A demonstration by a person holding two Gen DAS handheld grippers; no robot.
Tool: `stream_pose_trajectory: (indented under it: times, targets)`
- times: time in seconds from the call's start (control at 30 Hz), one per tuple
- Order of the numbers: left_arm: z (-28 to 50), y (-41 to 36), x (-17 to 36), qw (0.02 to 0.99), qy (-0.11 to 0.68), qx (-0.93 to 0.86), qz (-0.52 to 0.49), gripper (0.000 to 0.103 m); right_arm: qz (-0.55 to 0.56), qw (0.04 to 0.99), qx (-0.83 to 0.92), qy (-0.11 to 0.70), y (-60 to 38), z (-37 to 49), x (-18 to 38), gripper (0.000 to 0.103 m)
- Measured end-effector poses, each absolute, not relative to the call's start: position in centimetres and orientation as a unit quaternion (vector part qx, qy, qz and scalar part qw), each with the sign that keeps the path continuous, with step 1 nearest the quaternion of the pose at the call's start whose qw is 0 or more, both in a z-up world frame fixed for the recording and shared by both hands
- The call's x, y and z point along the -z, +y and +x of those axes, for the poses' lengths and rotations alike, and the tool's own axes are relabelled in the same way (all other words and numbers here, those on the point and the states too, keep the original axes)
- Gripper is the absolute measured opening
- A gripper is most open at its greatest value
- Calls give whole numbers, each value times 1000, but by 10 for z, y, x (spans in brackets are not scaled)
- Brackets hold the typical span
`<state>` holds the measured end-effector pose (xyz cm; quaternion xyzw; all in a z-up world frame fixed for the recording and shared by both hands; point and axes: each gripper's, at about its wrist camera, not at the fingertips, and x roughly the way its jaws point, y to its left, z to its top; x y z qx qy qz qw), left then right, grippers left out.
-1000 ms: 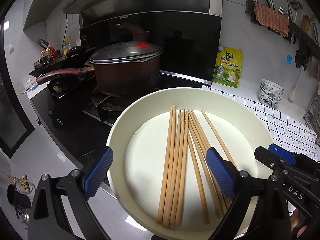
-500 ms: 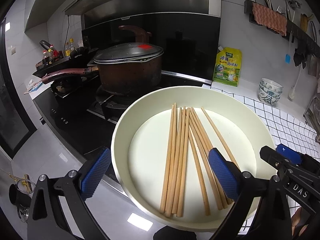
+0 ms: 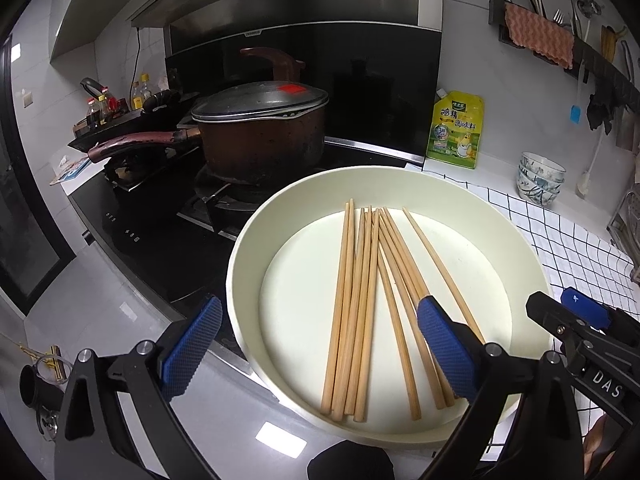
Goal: Organize utensils
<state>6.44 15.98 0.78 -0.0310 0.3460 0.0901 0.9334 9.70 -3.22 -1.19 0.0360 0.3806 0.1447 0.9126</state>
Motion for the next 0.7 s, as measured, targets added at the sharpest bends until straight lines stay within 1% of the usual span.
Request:
stream_pose_trajectory:
  times: [0.17, 0.7]
  targets:
    - [63, 158, -8, 934, 346, -90, -29, 97, 42, 912, -141, 383, -37, 94, 13, 67]
    - [58, 153, -11, 930, 353, -102, -19, 97, 35, 915, -134, 380, -39, 87, 11, 68]
